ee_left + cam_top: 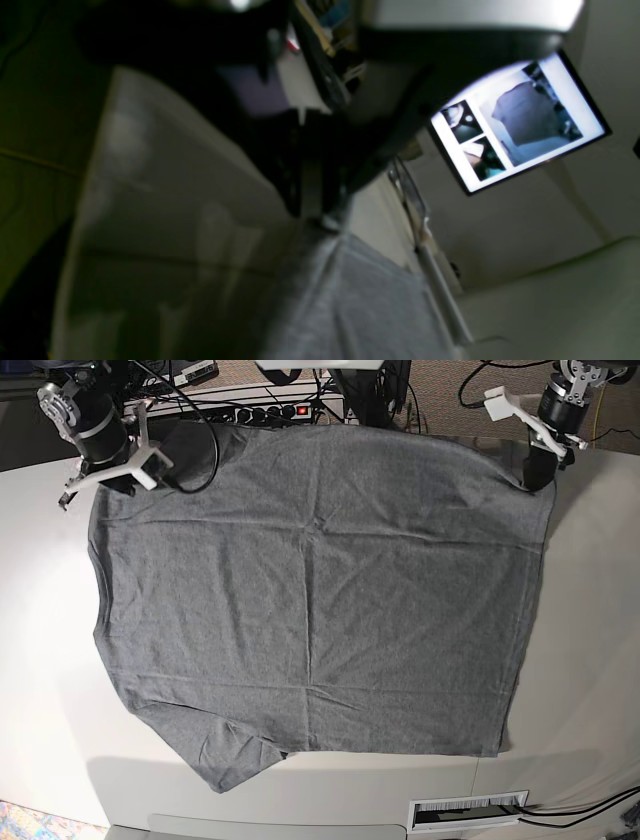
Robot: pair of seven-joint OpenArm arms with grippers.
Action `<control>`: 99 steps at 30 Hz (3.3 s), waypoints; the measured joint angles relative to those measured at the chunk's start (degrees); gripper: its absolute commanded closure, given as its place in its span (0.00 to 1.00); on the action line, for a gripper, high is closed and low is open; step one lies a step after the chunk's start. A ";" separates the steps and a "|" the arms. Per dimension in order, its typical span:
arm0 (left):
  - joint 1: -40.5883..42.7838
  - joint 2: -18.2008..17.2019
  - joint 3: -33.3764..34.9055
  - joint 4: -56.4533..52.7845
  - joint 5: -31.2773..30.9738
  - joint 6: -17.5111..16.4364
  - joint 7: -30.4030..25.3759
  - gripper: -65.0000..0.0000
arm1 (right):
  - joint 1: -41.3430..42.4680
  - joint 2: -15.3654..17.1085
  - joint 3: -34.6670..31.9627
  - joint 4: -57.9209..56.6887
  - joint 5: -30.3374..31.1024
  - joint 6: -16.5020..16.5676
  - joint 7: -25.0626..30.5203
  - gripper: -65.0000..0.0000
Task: Fold the T-shirt properly
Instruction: 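Lift the shoulders with both grippers and fold them toward the hem, then lower the folded shoulder edge onto the shirt and release both grippers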
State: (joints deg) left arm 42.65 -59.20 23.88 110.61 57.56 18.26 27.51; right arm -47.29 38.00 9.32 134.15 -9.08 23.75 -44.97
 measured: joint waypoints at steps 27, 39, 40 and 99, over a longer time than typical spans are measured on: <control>-25.53 8.61 0.04 -2.10 -22.75 0.15 -3.30 1.00 | 26.56 -3.28 -0.02 -14.71 5.51 0.13 4.11 1.00; -36.15 17.49 0.04 -14.62 -30.34 0.04 -8.11 1.00 | 39.34 -7.21 -0.57 -26.16 8.50 0.02 5.18 1.00; -36.57 17.84 0.07 -15.17 -30.69 -0.02 -8.31 1.00 | 40.28 -7.54 -1.14 -27.50 8.46 0.02 5.20 1.00; -39.23 21.16 -0.28 -15.93 -44.61 -37.20 -9.84 1.00 | 46.18 -10.23 -6.67 -42.71 21.59 7.93 -17.20 1.00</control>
State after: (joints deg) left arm 3.42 -38.04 23.59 94.67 12.95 -18.94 17.67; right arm -1.10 27.77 2.66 91.44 12.51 31.68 -62.17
